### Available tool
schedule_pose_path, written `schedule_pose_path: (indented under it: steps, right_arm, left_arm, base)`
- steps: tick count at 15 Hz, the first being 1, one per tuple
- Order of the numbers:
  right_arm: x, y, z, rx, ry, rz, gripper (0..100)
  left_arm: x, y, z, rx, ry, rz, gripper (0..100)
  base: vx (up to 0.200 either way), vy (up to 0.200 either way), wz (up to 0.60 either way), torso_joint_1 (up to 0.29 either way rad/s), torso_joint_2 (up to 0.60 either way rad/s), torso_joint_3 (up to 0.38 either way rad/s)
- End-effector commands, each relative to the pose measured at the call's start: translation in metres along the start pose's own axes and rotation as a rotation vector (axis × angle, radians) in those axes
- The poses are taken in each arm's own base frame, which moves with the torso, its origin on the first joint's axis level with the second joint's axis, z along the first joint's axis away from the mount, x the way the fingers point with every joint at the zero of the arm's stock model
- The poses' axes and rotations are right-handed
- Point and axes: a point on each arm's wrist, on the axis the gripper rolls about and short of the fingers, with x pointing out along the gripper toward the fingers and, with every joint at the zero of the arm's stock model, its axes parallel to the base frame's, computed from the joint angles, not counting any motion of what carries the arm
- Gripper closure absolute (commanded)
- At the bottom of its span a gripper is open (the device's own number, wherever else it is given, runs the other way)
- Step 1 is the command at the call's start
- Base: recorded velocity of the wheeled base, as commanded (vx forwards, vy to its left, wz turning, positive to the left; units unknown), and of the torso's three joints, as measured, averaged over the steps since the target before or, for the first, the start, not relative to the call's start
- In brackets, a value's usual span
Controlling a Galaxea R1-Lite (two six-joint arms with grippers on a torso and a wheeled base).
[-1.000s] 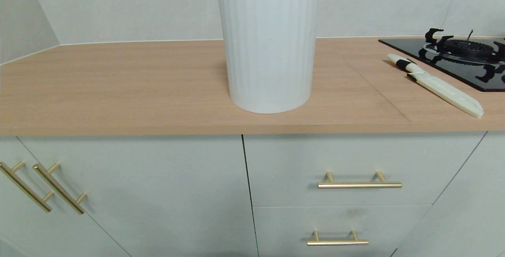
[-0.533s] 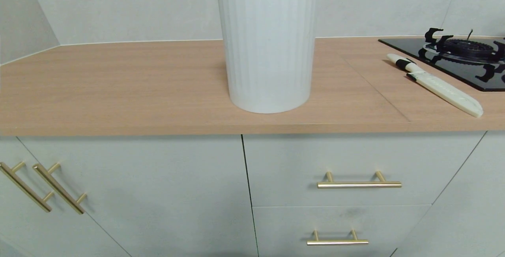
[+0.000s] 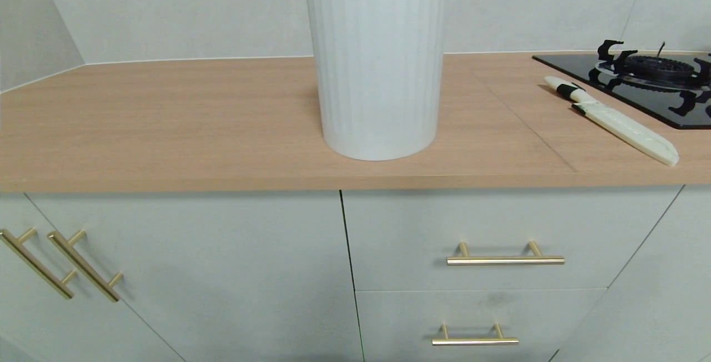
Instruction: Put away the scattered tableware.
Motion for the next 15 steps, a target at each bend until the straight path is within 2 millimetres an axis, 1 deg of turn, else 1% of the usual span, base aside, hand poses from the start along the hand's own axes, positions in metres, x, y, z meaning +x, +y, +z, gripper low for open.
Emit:
schedule_pose_path:
  steps: [1, 4, 15]
  right_arm:
    - [0.0001, 0.0000, 0.0001, 0.000, 0.001, 0.000, 0]
    - [0.0001, 0.0000, 0.0001, 0.000, 0.001, 0.000, 0]
    - [0.0000, 0.0000, 0.0003, 0.000, 0.001, 0.000, 0]
  left_arm:
    - [0.0000, 0.0000, 0.0000, 0.000, 0.000, 0.001, 0]
    - [0.0000, 0.0000, 0.0000, 0.000, 0.000, 0.000, 0]
    - [0.0000, 0.0000, 0.0000, 0.000, 0.000, 0.000, 0]
  base:
    - [0.000, 0.000, 0.00, 0.056, -0.23, -0.183]
    - [0.000, 0.000, 0.00, 0.066, -0.25, -0.269]
    - [0.000, 0.000, 0.00, 0.182, -0.49, -0.291]
